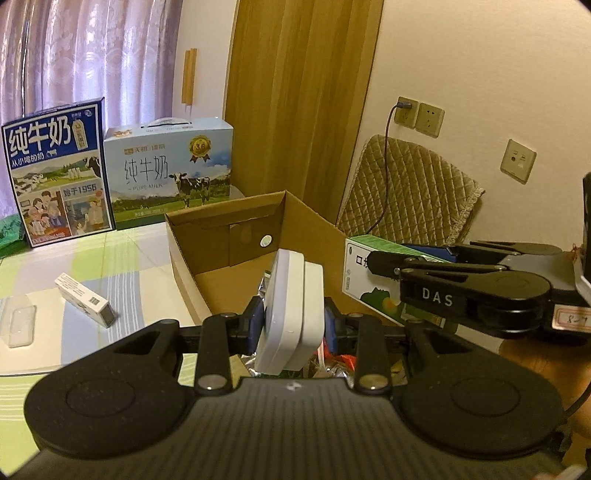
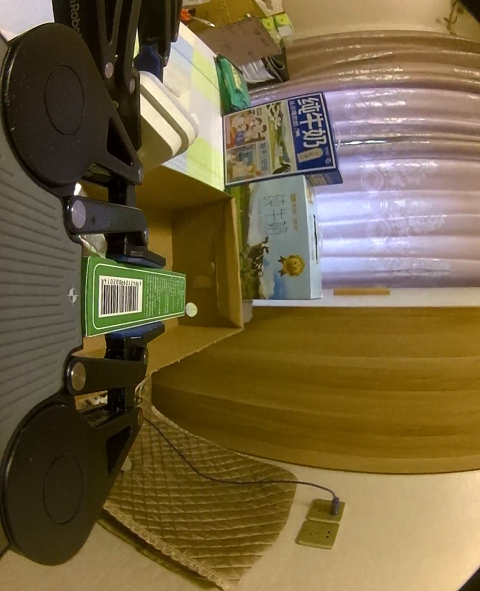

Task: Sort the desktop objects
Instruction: 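Carry the green box with the right gripper while the left gripper carries the plug adapter over the cardboard box, then open both grippers to drop the green box and plug adapter into the cardboard box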

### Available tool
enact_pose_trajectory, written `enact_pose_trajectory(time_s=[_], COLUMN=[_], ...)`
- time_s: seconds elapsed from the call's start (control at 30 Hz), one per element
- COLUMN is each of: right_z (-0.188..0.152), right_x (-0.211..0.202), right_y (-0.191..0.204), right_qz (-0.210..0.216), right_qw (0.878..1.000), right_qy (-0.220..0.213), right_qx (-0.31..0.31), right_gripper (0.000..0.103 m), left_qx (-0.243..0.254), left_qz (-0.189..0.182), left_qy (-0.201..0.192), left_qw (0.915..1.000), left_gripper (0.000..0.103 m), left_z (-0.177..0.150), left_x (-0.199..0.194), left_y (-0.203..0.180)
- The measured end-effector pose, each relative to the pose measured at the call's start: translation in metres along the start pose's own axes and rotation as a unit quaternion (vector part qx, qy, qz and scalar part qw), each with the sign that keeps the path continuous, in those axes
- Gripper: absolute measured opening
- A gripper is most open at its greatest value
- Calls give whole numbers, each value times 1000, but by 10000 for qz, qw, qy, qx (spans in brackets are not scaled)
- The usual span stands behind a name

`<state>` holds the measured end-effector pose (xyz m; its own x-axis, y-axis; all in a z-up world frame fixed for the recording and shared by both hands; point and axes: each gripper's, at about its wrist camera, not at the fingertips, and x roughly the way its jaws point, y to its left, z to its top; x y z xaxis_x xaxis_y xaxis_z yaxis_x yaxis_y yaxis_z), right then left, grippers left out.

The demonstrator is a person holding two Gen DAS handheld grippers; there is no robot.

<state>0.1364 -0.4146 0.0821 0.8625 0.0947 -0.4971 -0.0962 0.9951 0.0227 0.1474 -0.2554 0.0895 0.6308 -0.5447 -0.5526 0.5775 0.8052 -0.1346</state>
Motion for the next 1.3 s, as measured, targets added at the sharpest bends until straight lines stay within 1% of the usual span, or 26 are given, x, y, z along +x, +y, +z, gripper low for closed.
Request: enact_pose_trajectory(time_s=[0.27,0.5,0.53,0.57,0.6,0.7,1.13,1.23,1.27,1.3], right_z=[3,0,0,-1,-1,-2,0,2,2,3], right_x=[18,31,32,33,34,35,37,39,39,38], right_y=[-8,-13,-13,-13,-13,-14,-6,-7,-8,-9], right_qz=[-2,-3,-4,-8,-9,-11,24,102,114,111], right_qw=[9999,9998,9998,9997,9997,9997,9996,9995,9994,9993], right_qy=[82,168,179,191,198,209,233,119,83,73], right_qx=[74,133,132,135,138,149,166,268,304,338], right_gripper=[28,28,28,28,28,28,28,28,30,36], left_qx=[-142,-51,-48,-56,-55,-17,-164,-185,-194,-205], left_qz=[-48,23,47,58,69,107,232,257,259,267], left_qy=[133,121,101,102,124,87,59,70,77,83], left_qw=[9998,9999,9999,9999,9999,9999,9996,9995,9994,9994], left_gripper=[28,27,28,35,37,37,37,37,37,38], left_z=[2,-2,-2,-2,-2,-2,-9,-12,-13,-15], left_x=[23,40,42,43,43,40,19,16,15,14], left_y=[6,2,1,1,1,1,15,18,19,20])
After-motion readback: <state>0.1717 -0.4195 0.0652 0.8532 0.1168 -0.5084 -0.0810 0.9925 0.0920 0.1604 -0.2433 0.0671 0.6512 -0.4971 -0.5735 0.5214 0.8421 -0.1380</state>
